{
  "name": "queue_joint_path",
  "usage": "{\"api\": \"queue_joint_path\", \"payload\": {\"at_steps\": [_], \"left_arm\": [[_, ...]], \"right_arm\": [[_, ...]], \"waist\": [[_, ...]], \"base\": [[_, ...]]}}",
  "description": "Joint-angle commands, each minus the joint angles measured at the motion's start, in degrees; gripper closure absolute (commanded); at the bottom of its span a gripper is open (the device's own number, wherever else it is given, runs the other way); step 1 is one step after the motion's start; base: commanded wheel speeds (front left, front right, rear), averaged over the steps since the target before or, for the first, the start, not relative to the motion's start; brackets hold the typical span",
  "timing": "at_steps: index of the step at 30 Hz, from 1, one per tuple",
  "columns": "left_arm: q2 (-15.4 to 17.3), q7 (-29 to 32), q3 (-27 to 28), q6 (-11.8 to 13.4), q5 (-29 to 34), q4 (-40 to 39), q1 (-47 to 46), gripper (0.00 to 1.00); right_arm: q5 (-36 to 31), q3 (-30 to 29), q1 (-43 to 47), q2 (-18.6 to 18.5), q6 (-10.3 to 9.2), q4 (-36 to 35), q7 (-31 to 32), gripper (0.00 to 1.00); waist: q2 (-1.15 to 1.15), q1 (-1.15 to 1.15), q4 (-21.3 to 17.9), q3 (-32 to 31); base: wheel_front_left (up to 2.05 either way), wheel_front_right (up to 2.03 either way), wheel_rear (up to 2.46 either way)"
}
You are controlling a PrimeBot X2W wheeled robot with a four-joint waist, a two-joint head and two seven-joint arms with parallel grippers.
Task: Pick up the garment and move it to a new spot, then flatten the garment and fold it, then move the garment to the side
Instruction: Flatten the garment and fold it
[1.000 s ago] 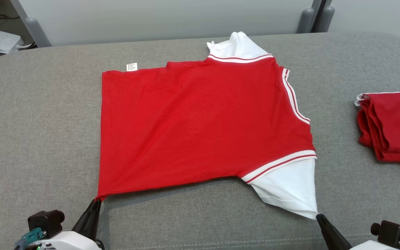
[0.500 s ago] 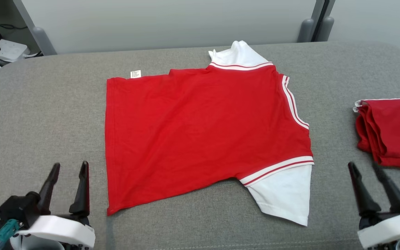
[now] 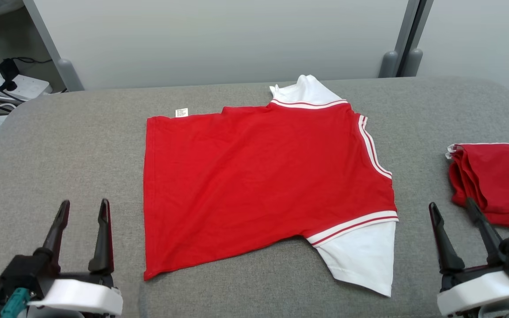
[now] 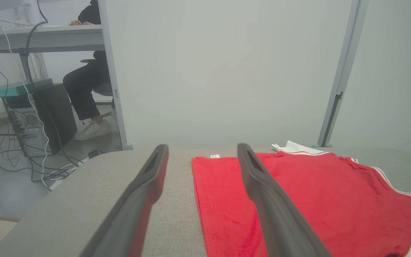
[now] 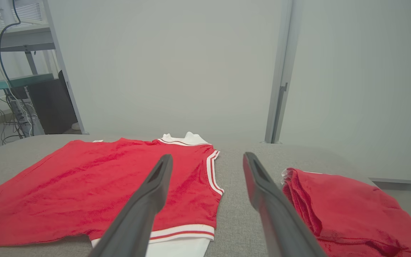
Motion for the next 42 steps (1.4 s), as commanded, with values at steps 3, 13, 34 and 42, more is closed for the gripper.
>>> {"api": "queue_joint_path", "payload": {"at_steps": [3,13,34,42], "left_arm": [[0.4,-0.7,2.6,0.0,1.2,0.8,0.1,0.00],[-1.3,-1.0,3.7,-2.6,4.0,3.1,2.7,0.00],[-4.5,-1.0,7.1,-7.4,5.9,5.5,4.8,0.00],[-5.0,-1.0,7.0,-7.8,5.7,6.7,4.6,0.00]], "right_arm": [[-1.1,1.2,1.1,0.6,0.24,1.1,-1.6,0.00],[-1.1,0.4,5.1,3.3,0.24,4.5,-2.2,0.00],[-2.6,-0.3,8.5,6.5,0.24,-1.8,-2.3,0.00],[-2.6,-0.3,8.3,6.3,0.24,-2.2,-2.3,0.00]], "waist": [[0.00,0.00,0.3,-0.8],[0.00,0.00,1.2,-1.8],[0.00,0.00,0.5,-2.3],[0.00,0.00,0.2,-2.4]], "base": [[0.00,0.00,0.00],[0.00,0.00,0.00],[0.00,0.00,0.00],[0.00,0.00,0.00]]}}
